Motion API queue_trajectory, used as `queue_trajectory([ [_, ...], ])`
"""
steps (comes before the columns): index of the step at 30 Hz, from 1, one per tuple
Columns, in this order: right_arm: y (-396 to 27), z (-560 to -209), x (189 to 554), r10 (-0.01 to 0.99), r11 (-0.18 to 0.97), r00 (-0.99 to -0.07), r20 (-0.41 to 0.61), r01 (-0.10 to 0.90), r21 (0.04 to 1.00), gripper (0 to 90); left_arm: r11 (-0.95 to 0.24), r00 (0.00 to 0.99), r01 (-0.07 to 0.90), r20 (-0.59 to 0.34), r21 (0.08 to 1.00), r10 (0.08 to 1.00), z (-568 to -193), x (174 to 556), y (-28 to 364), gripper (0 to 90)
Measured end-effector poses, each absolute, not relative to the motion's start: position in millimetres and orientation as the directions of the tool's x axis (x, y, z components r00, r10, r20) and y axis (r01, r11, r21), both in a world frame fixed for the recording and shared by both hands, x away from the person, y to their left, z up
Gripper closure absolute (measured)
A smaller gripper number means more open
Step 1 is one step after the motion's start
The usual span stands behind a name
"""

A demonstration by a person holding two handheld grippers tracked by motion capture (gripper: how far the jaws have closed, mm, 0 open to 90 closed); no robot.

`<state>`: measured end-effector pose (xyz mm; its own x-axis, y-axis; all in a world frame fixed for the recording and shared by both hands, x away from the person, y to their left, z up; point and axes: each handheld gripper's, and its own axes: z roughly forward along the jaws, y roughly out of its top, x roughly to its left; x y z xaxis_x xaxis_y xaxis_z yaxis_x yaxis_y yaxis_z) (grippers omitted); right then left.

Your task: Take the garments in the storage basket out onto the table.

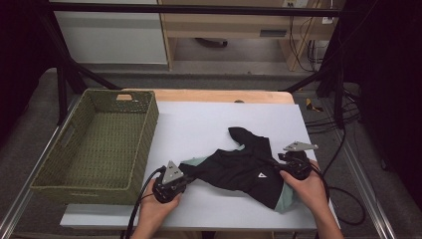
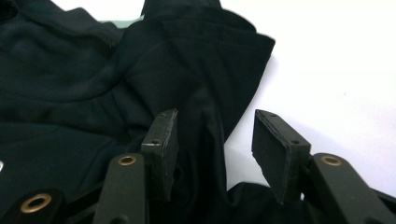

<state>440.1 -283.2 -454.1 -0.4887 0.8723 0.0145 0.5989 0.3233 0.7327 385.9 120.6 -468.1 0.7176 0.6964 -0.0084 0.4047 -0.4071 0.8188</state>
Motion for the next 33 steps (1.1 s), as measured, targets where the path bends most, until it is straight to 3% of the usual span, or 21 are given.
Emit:
queue_trajectory([
  [6, -285.6, -469.4, 437.2, 0.876, 0.317, -0.481, 0.045, 0.642, 0.699, 57.9, -0.416, 0.724, 0.4, -0.003, 0.817, 0.69, -469.2, 385.3, 117.9, 86.9],
  [11, -283.8, -468.1, 430.9, 0.866, 0.321, -0.498, 0.047, 0.625, 0.711, 83.2, -0.409, 0.722, 0.397, -0.005, 0.822, 0.691, -467.3, 385.2, 118.5, 87.0],
  [13, -283.2, -465.4, 427.5, 0.865, 0.325, -0.5, 0.039, 0.618, 0.716, 87.8, -0.404, 0.72, 0.394, -0.004, 0.826, 0.694, -465.5, 385.3, 119.0, 87.3],
  [24, -290.2, -432.6, 416.5, 0.876, 0.332, -0.481, -0.047, 0.528, 0.782, 88.9, -0.389, 0.705, 0.355, 0.03, 0.85, 0.709, -437.8, 393.4, 115.1, 88.7],
  [33, -296.1, -405.5, 420.3, 0.906, 0.258, -0.421, -0.049, 0.456, 0.851, 89.2, -0.383, 0.698, 0.34, 0.043, 0.859, 0.715, -413.3, 412.6, 107.5, 88.7],
])
